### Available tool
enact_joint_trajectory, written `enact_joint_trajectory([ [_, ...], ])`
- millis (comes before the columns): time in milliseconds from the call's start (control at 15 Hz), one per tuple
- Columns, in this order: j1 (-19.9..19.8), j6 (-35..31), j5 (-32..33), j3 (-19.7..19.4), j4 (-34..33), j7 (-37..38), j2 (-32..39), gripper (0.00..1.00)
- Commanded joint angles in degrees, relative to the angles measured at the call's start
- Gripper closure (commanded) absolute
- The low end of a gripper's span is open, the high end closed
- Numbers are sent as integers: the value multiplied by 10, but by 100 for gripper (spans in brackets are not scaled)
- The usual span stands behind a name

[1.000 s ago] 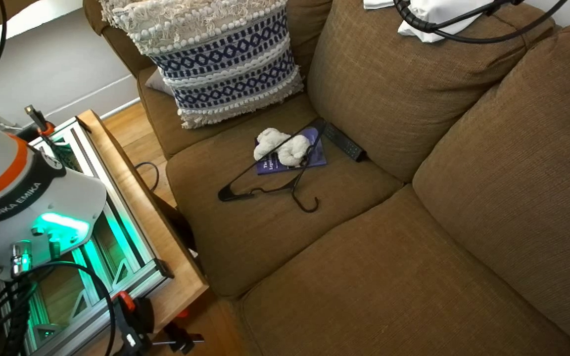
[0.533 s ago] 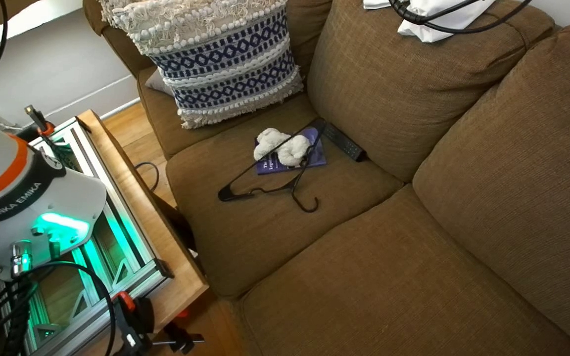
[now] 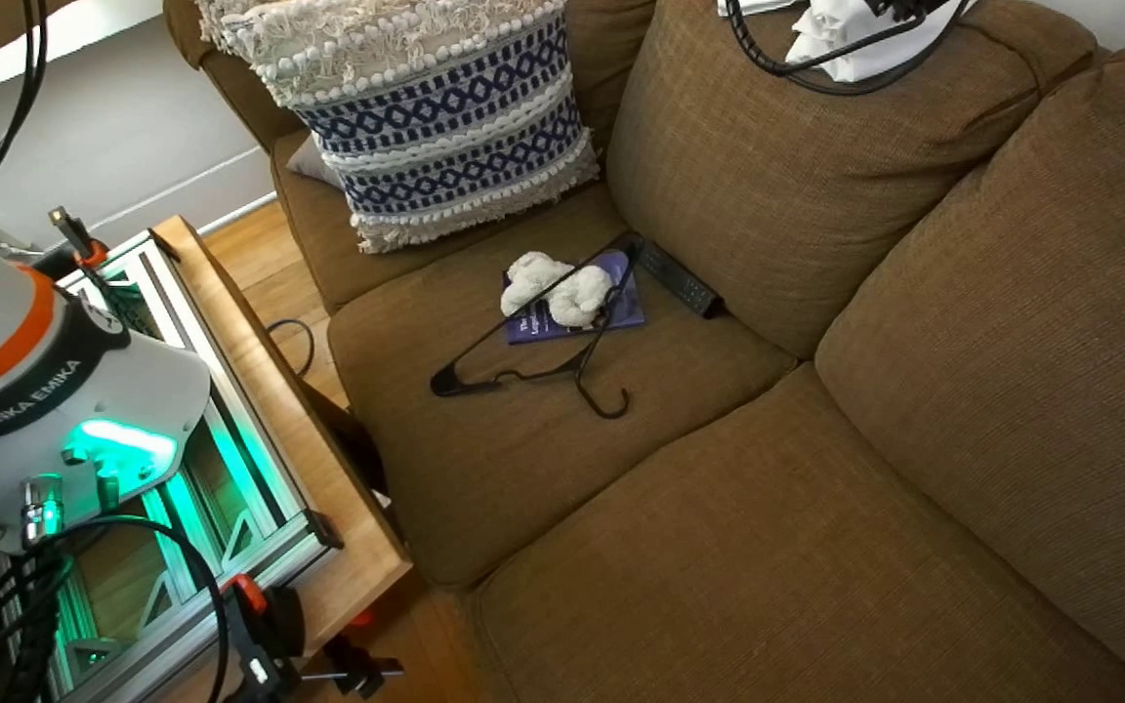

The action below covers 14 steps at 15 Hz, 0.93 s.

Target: Put the white towel on the seat of the chair

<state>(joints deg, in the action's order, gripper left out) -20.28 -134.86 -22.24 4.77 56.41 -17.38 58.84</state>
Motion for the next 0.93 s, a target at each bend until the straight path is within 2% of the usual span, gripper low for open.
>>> enact_joint_trajectory([
  [0, 6, 37, 13, -17, -39, 57, 21, 0],
  [133, 3, 53, 10, -17, -33, 64, 15, 3],
  [200, 1, 69, 9, -14, -37, 64, 15, 27],
  [333, -4, 103, 2, -5, -51, 55, 22, 31],
  [533, -1, 133, 4, -8, -66, 61, 29, 58],
  [867, 4, 153, 19, -30, -60, 78, 19, 95],
])
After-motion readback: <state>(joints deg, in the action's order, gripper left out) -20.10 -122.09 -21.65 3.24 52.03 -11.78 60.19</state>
